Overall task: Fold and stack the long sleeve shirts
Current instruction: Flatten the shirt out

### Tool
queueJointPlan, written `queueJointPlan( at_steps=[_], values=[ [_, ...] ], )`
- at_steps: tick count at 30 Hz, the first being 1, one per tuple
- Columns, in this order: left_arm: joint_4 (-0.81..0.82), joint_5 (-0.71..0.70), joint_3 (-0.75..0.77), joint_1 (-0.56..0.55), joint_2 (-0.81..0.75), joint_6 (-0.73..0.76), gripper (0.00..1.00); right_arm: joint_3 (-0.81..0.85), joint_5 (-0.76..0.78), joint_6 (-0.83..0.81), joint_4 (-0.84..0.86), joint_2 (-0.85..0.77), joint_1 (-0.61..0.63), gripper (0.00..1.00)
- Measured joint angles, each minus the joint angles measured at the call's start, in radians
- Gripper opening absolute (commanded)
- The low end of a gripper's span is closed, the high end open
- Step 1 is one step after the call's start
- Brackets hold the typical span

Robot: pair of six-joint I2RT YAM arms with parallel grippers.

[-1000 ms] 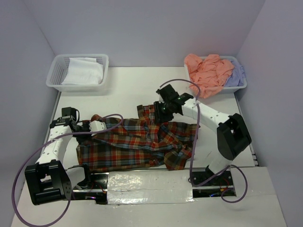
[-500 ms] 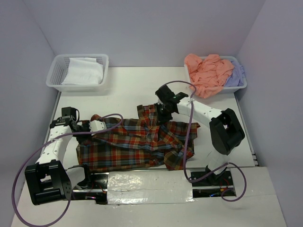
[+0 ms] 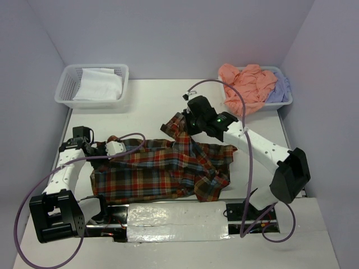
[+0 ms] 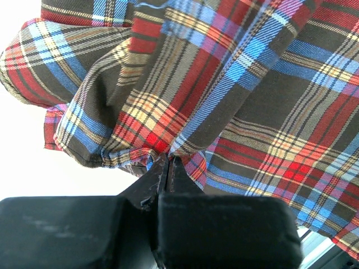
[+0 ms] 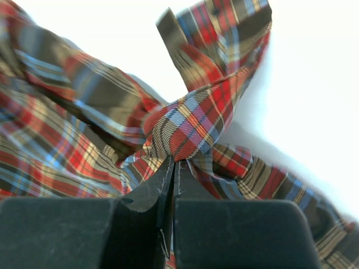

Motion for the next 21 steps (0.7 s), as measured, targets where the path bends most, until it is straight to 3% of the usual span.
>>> queueJointPlan(
  at_steps=[8,14,21],
  values=[
    [0.007,0.001,0.003,0.000,0.003,-0.046,0.00,0.013,0.093,-0.080,0.113,-0.045,0.012,0.00],
    [0.060,0.058,0.135,0.001,0.046,-0.224,0.00,0.334,0.111,-0.165,0.164,0.168,-0.071,0.00],
    [0.372,0.071,0.223,0.000,0.114,-0.591,0.00,0.678,0.132,-0.282,0.240,0.463,-0.161,0.00]
  ],
)
